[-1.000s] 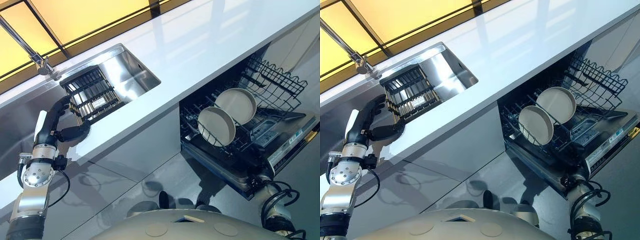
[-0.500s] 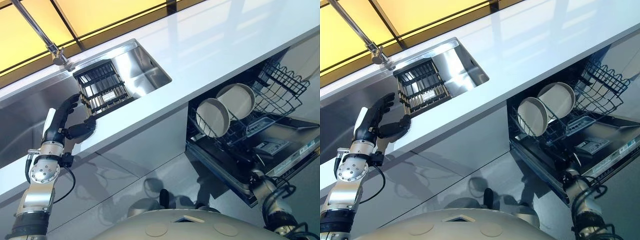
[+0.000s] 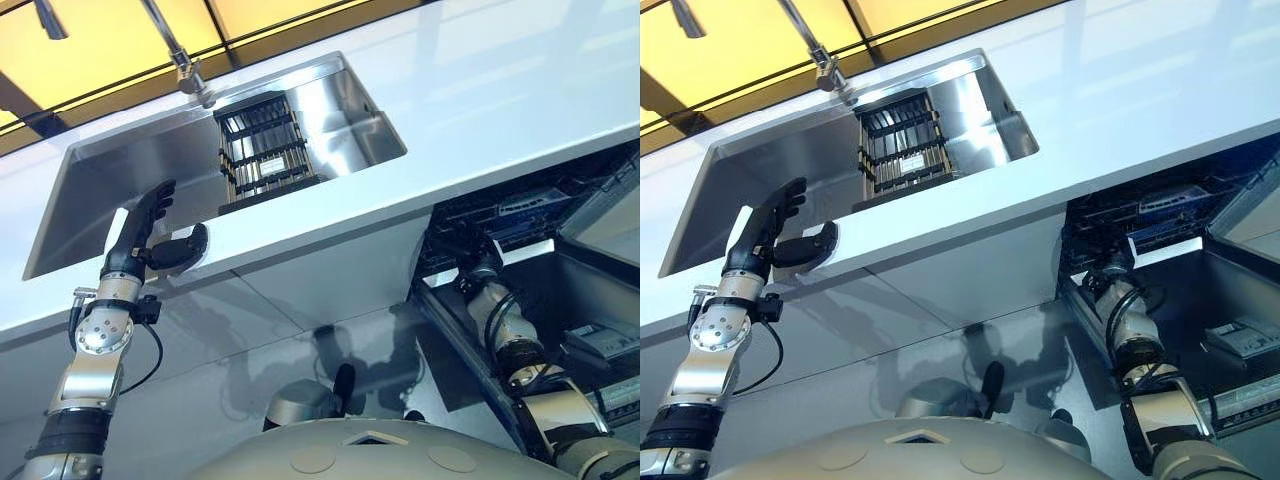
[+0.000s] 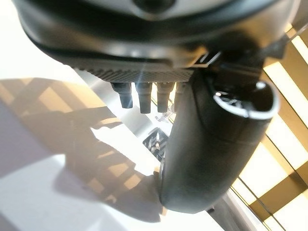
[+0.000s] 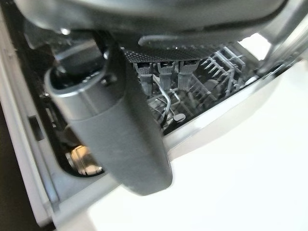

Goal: Pick up plates and place into dishwasher.

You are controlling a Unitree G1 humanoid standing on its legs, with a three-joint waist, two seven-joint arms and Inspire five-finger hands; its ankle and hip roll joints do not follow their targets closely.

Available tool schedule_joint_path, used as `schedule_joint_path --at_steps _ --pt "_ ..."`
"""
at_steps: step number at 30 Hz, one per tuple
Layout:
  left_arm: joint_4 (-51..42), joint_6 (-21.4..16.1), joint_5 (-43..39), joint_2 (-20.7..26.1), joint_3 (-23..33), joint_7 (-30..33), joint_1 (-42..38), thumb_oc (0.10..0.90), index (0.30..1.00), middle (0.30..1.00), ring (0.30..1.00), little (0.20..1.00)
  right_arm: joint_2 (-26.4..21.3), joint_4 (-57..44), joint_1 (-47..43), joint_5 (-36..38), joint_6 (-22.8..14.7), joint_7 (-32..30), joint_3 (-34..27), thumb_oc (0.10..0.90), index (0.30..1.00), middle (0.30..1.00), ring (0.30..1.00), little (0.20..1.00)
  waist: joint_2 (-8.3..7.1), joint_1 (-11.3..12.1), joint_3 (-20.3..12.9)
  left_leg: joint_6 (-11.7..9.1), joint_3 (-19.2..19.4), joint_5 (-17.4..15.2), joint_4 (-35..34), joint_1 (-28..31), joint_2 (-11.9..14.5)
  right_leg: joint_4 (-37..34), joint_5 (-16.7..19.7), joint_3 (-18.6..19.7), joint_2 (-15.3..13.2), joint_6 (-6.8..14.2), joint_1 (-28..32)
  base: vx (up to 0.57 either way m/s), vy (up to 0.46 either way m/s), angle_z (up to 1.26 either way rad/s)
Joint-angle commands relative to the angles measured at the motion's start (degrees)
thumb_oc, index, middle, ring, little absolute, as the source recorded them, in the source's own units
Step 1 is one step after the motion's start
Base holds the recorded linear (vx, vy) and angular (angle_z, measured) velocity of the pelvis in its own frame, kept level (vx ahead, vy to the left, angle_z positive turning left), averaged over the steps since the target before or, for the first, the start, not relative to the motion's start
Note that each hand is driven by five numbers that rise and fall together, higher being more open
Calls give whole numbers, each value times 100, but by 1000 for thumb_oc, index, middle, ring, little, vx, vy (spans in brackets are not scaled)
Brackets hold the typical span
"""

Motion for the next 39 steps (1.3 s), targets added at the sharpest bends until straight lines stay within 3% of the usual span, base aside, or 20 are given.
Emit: schedule_joint_path --at_steps 1,3,5,9,14,21,29,35,39 --pt "6 -429 -27 409 32 131 -246 800 900 900 900 900 528 -1479 -1804 -989 -1093 99 428 800 900 900 900 900 -349 292 -257 90 208 -843 306 157 -436 823 -335 -34 -216 50 -575 0 0 0" --pt "-20 -425 -10 403 68 111 -236 800 900 900 900 900 474 -1561 -1693 -1404 -967 6 449 800 900 900 900 900 -383 268 -251 100 233 -859 314 171 -440 810 -316 -17 -216 65 -571 -9 -43 0" --pt "-10 -475 -7 381 142 62 -244 800 900 900 900 900 349 -1561 -1507 -1561 -434 170 513 800 900 900 900 900 -447 214 -248 102 310 -878 282 209 -438 736 -258 4 -204 92 -565 -23 -61 1" --pt "-72 -439 -1 390 227 27 -284 800 900 900 900 900 218 -1600 -1151 -1295 -165 286 463 800 900 900 900 900 -550 110 -250 97 462 -898 222 261 -400 643 -199 46 -183 143 -549 -54 -61 0" --pt "-140 -416 96 281 379 118 -263 800 900 900 900 900 339 -1874 -301 -930 -194 477 101 800 900 900 900 900 -636 -111 -261 130 684 -954 168 333 -338 578 -141 189 -163 219 -586 -73 -53 -9" --pt "-306 -513 223 5 876 227 89 800 900 900 900 900 537 -2420 1340 -1446 -220 697 -639 800 900 900 900 900 -742 -591 -286 166 1100 -1035 92 419 -232 451 -62 461 -84 333 -661 -89 -59 -18" --pt "-222 -579 225 48 1083 75 -12 800 900 900 900 900 195 -2285 1871 -1310 -201 783 -1599 800 900 900 900 900 -829 -996 -267 92 1279 -1076 11 484 -129 367 -66 672 35 355 -637 -76 -82 -20" --pt "-118 -560 52 87 1087 -33 -147 800 900 900 900 900 46 -2029 1861 -839 -736 72 -2306 800 900 900 900 900 -841 -1173 -269 29 1381 -1131 9 523 -16 373 -149 748 128 332 -589 -60 -115 -12" --pt "36 -570 -91 119 1045 -71 -244 800 900 900 900 900 -5 -1703 1795 -184 -747 -148 -2699 800 900 900 900 900 -803 -1260 -265 -12 1453 -1149 9 554 60 516 -266 754 180 293 -614 -28 -114 -12"
